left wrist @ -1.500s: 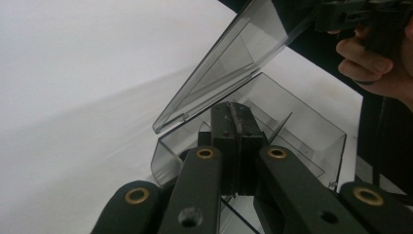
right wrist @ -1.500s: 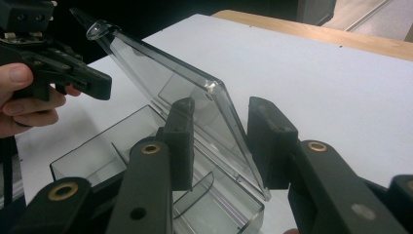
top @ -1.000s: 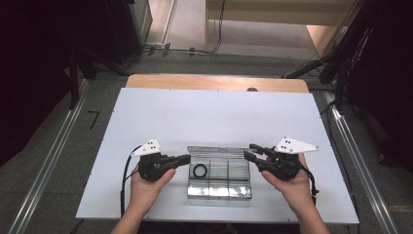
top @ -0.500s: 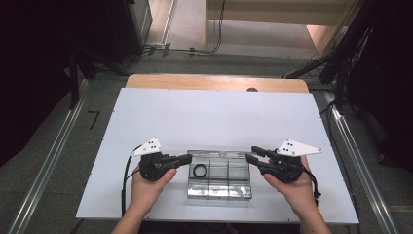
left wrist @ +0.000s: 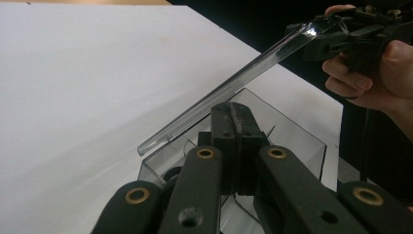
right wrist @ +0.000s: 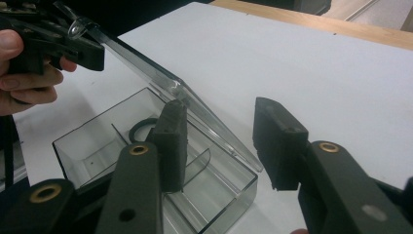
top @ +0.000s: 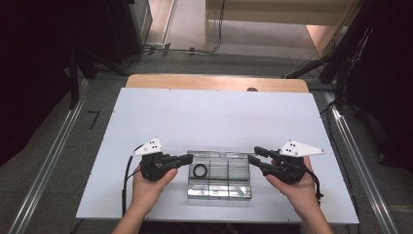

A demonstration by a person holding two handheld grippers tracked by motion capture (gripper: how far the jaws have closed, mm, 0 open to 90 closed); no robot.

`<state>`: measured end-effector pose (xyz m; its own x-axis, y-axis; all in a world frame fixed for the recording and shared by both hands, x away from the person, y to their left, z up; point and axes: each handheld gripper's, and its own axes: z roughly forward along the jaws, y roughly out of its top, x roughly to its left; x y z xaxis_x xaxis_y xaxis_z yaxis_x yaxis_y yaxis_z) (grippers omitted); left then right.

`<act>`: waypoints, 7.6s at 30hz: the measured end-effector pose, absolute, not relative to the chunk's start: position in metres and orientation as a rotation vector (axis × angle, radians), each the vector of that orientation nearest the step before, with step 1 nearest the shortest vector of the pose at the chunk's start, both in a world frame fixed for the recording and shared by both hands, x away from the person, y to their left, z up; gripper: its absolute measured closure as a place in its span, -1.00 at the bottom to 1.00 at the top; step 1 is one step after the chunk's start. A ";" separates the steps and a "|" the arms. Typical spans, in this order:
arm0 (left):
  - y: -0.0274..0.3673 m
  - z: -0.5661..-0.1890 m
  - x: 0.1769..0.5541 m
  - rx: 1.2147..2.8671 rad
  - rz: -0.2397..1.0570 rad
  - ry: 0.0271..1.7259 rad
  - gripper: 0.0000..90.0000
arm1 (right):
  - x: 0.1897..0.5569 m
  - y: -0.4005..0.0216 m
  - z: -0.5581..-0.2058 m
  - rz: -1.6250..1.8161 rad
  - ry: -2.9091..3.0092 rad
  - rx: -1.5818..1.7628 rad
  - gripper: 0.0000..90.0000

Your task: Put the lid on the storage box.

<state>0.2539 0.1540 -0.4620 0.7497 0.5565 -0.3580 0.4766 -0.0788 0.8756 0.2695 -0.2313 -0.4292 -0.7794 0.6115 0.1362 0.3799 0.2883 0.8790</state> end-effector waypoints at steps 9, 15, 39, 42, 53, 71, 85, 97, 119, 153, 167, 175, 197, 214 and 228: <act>0.154 -0.462 0.255 1.711 0.079 0.823 1.00 | 0.268 -0.237 -0.430 1.490 2.353 0.946 -0.10; 0.154 -0.462 0.255 1.709 0.076 0.821 1.00 | 0.267 -0.244 -0.432 1.474 2.348 0.980 -0.06; 0.153 -0.462 0.254 1.724 0.075 0.801 1.00 | 0.263 -0.243 -0.446 1.550 2.413 1.028 0.94; 0.152 -0.463 0.254 1.726 0.073 0.798 1.00 | 0.260 -0.243 -0.441 1.560 2.394 1.005 0.94; 0.149 -0.461 0.252 1.730 0.063 0.791 1.00 | 0.253 -0.239 -0.440 1.550 2.383 0.958 0.94; 0.155 -0.464 0.232 1.747 0.092 0.758 1.00 | 0.244 -0.245 -0.449 1.548 2.403 0.937 0.94; 0.155 -0.469 0.219 1.770 0.100 0.754 1.00 | 0.236 -0.245 -0.457 1.527 2.430 0.908 0.94; 0.158 -0.482 0.214 1.816 0.067 0.751 1.00 | 0.234 -0.243 -0.470 1.492 2.491 0.852 0.94; 0.164 -0.494 0.221 1.891 0.037 0.746 1.00 | 0.235 -0.243 -0.484 1.412 2.555 0.808 0.94; 0.164 -0.503 0.224 1.978 -0.004 0.744 1.00 | 0.240 -0.247 -0.493 1.324 2.588 0.827 0.94; 0.167 -0.500 0.224 1.969 -0.015 0.735 1.00 | 0.239 -0.249 -0.491 1.321 2.574 0.828 0.94; 0.172 -0.496 0.224 1.917 -0.002 0.728 0.72 | 0.239 -0.252 -0.488 1.325 2.517 0.848 0.77; 0.181 -0.479 0.217 1.762 0.153 0.728 -0.72 | 0.237 -0.266 -0.469 1.458 2.301 0.912 -0.78; 0.201 -0.474 0.214 1.734 0.320 0.795 -1.00 | 0.239 -0.292 -0.464 1.515 2.222 0.937 -1.00; 0.237 -0.479 0.216 1.673 0.349 0.861 -1.00 | 0.245 -0.317 -0.469 1.501 2.159 0.980 -1.00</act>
<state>0.2158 0.2369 -0.4794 0.6853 0.6972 -0.2105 0.3538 -0.0662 0.9330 0.2453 -0.3170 -0.4691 -0.7069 0.6987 0.1101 0.3465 0.2063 0.9151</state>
